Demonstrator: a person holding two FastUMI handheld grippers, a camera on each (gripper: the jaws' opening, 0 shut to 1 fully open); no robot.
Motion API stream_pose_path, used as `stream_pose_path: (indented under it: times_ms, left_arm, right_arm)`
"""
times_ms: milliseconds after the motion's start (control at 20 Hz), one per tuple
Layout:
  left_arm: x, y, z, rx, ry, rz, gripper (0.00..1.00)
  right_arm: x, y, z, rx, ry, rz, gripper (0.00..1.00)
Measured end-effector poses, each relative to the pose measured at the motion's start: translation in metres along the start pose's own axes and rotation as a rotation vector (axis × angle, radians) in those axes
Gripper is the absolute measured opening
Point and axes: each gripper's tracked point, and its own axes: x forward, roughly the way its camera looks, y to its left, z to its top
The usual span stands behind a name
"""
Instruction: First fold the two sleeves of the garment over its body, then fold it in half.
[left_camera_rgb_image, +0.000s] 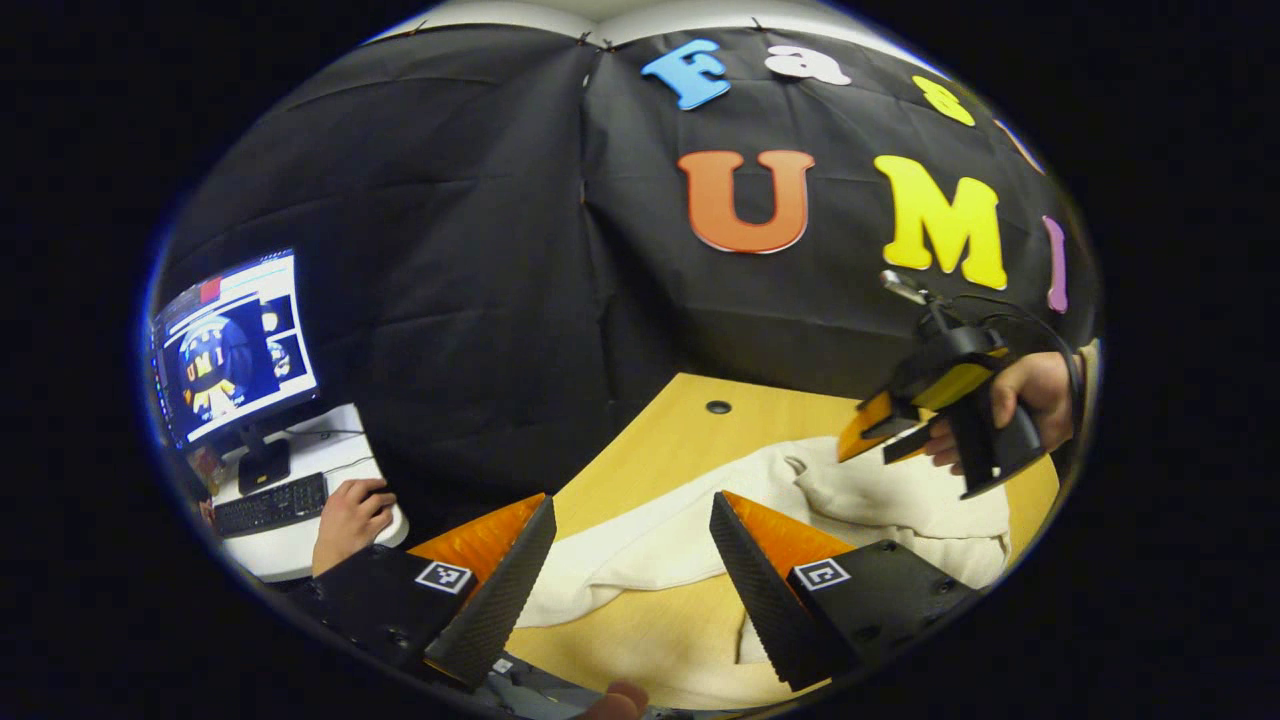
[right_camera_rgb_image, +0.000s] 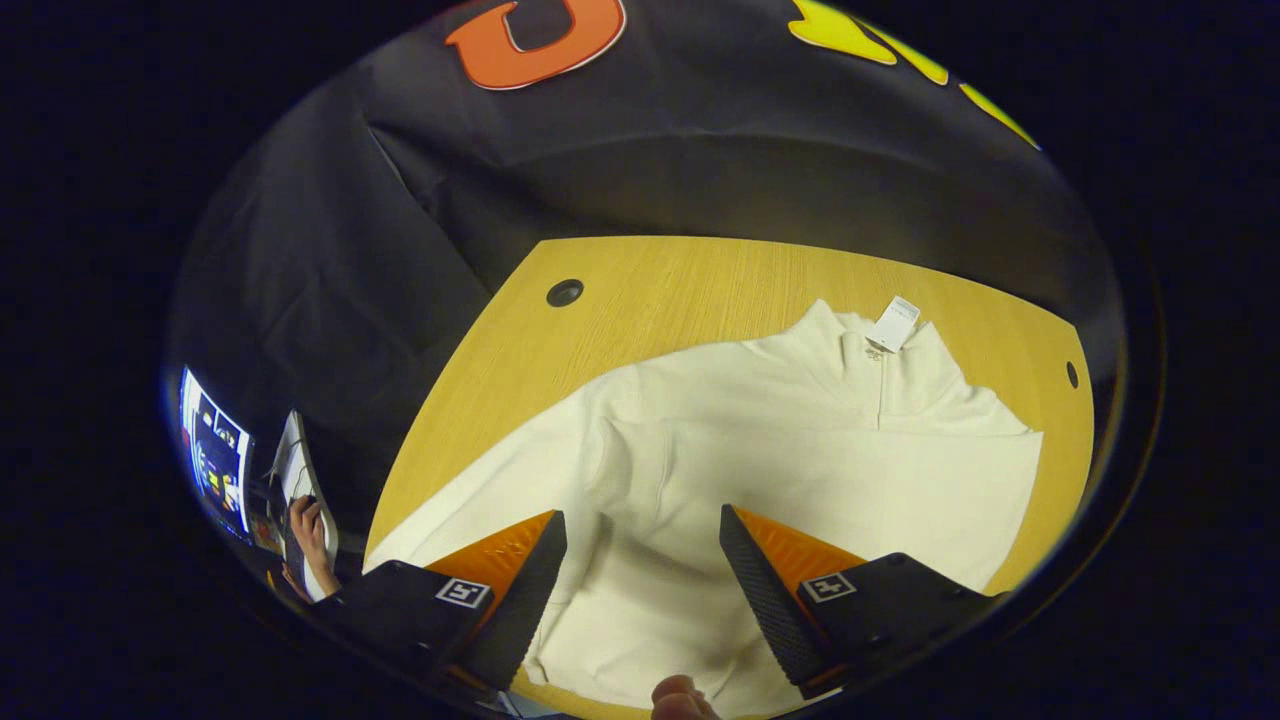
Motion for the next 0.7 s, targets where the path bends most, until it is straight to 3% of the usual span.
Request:
stream_pose_path:
  times_ms: [250,300,350,550,650,700]
  left_arm:
    - [0.03,0.07,-0.046,-0.07,0.112,0.2,1.0]
    - [0.033,0.082,-0.061,-0.097,0.143,0.24,1.0]
    - [0.036,0.092,-0.075,-0.128,0.178,0.271,1.0]
    - [0.052,0.11,-0.105,-0.2,0.291,0.325,1.0]
    - [0.059,0.112,-0.119,-0.229,0.344,0.332,1.0]
    - [0.06,0.115,-0.125,-0.238,0.373,0.341,1.0]
  right_arm:
    - [-0.03,-0.006,-0.028,-0.078,-0.003,0.044,0.96]
    - [-0.036,-0.007,-0.034,-0.095,-0.002,0.048,0.92]
    - [-0.042,-0.011,-0.04,-0.111,-0.001,0.047,0.96]
    - [-0.07,-0.028,-0.061,-0.15,-0.003,0.035,0.92]
    - [-0.083,-0.036,-0.074,-0.158,0.001,0.034,0.96]
    - [-0.089,-0.043,-0.081,-0.168,0.004,0.023,0.92]
